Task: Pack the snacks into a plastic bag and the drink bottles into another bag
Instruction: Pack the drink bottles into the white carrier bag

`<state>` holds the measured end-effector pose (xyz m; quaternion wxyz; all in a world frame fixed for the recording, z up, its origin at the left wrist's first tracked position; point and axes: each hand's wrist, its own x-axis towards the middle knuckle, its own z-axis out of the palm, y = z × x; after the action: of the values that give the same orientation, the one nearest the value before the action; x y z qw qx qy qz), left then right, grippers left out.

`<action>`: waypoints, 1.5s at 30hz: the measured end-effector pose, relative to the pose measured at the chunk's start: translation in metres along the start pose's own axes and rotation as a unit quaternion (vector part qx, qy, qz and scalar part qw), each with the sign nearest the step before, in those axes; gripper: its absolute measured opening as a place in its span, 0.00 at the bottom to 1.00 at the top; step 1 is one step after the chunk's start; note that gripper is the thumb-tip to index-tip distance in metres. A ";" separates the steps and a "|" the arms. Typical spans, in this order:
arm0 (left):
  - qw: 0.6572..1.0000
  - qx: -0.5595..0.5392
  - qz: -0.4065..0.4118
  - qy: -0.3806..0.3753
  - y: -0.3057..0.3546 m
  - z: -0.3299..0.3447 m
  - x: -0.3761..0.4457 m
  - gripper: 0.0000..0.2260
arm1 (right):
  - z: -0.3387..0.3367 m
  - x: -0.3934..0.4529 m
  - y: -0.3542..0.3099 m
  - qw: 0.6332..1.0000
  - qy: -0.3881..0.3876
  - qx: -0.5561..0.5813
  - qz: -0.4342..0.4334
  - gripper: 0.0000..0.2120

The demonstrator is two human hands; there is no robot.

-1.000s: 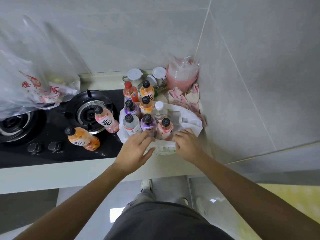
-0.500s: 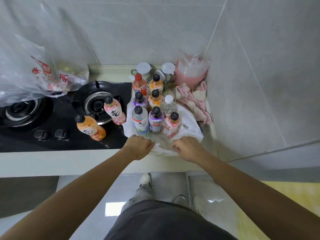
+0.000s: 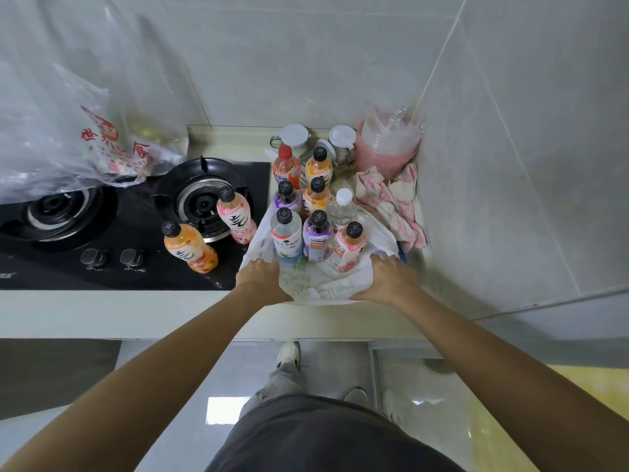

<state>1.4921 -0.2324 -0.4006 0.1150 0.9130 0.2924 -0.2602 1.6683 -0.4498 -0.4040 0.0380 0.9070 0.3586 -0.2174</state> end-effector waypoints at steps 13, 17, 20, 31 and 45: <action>0.967 -0.107 0.115 0.202 -0.022 -0.008 -0.031 0.18 | -0.022 -0.018 -0.010 0.987 0.115 0.070 -0.091 0.19; 0.942 -0.145 0.117 0.279 -0.022 -0.025 -0.043 0.14 | -0.032 -0.028 -0.023 0.974 0.185 0.085 -0.098 0.13; 0.917 -0.171 0.122 0.339 -0.018 -0.053 -0.046 0.11 | -0.060 -0.030 -0.031 0.945 0.276 0.121 -0.130 0.14; 0.931 -0.142 0.100 0.321 -0.013 -0.168 0.055 0.19 | -0.159 0.084 -0.079 0.950 0.258 0.108 -0.140 0.12; 0.965 -0.104 0.124 0.206 -0.016 -0.174 0.156 0.08 | -0.154 0.178 -0.102 0.973 0.180 0.133 -0.055 0.13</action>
<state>1.6622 -0.0823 -0.3401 0.1779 0.9590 0.2199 -0.0188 1.7725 -0.2269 -0.3316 -0.1601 0.9070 0.3770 -0.0981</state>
